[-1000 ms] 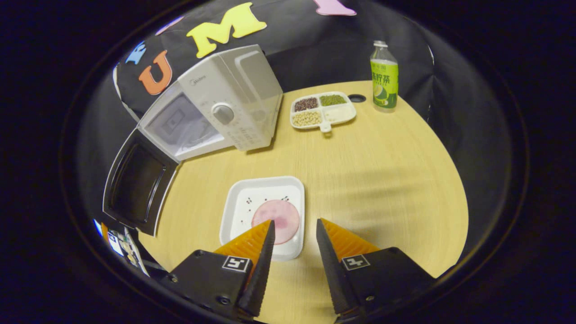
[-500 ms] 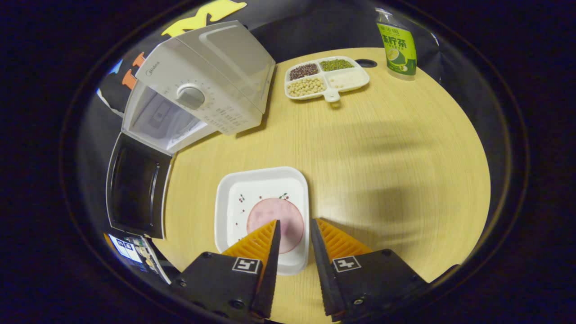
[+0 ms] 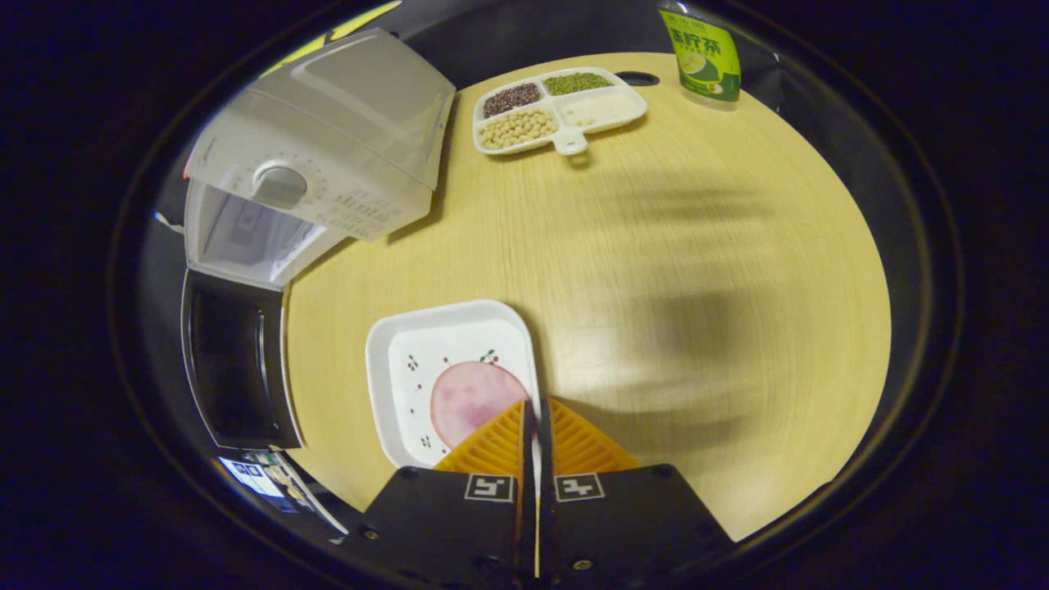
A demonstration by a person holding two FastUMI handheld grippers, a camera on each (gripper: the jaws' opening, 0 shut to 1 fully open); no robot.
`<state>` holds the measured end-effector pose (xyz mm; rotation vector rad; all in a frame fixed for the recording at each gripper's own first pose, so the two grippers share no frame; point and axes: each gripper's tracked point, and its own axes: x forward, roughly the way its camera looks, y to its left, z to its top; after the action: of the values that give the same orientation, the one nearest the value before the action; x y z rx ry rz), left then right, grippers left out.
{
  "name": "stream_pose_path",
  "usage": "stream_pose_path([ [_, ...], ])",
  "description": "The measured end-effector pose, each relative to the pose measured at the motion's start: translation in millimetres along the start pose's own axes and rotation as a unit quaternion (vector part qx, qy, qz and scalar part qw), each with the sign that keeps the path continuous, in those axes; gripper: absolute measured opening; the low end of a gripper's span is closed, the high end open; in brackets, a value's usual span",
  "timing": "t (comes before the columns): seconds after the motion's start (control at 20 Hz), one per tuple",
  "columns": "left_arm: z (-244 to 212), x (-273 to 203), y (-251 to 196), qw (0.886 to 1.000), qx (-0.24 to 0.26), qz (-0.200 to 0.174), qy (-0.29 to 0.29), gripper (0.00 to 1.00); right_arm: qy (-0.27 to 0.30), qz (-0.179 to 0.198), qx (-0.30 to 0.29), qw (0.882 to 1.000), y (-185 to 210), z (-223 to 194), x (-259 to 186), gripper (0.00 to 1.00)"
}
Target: Open the microwave oven with the left hand, put the food in, and close the microwave oven.
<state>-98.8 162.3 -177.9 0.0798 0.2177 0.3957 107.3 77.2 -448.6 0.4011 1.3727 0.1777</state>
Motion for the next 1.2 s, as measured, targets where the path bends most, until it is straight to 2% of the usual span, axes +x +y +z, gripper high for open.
stream_pose_path([
  [0.1,-1,-1,1,1.000,-0.002,-0.002,0.001,0.84,0.001,0.024,0.025,0.999,3,-3,0,0.00],
  [0.15,-1,0,2,1.000,0.000,-0.002,0.001,0.84,0.000,0.046,0.036,0.998,8,-6,2,0.04],
  [0.35,0,0,4,1.000,0.004,-0.004,0.006,0.84,-0.013,0.100,0.080,0.992,16,-13,0,0.04],
  [0.55,3,-5,-1,1.000,-0.001,0.003,0.015,0.84,-0.054,0.136,0.088,0.985,23,-3,-12,0.04],
  [0.6,6,-8,-3,1.000,-0.001,0.010,0.015,0.85,-0.064,0.144,0.088,0.984,26,-1,-16,0.00],
  [0.75,7,-22,-9,0.999,-0.002,0.032,0.034,0.84,-0.082,0.177,0.092,0.976,45,0,-31,0.04],
  [0.95,21,-34,-23,0.998,-0.001,0.039,0.040,0.84,-0.122,0.220,0.138,0.958,87,-2,-52,0.04],
  [1.0,28,-35,-30,0.999,0.002,0.030,0.034,0.85,-0.142,0.231,0.148,0.951,101,1,-57,0.00],
  [1.05,33,-34,-35,0.999,0.008,0.017,0.028,0.85,-0.161,0.243,0.159,0.943,115,2,-64,0.04],
  [1.15,34,-28,-47,0.999,0.020,-0.022,0.025,0.84,-0.200,0.274,0.182,0.923,144,3,-76,0.00],
  [1.2,32,-25,-50,0.998,0.031,-0.038,0.025,0.84,-0.218,0.287,0.195,0.912,158,4,-79,0.04],
])
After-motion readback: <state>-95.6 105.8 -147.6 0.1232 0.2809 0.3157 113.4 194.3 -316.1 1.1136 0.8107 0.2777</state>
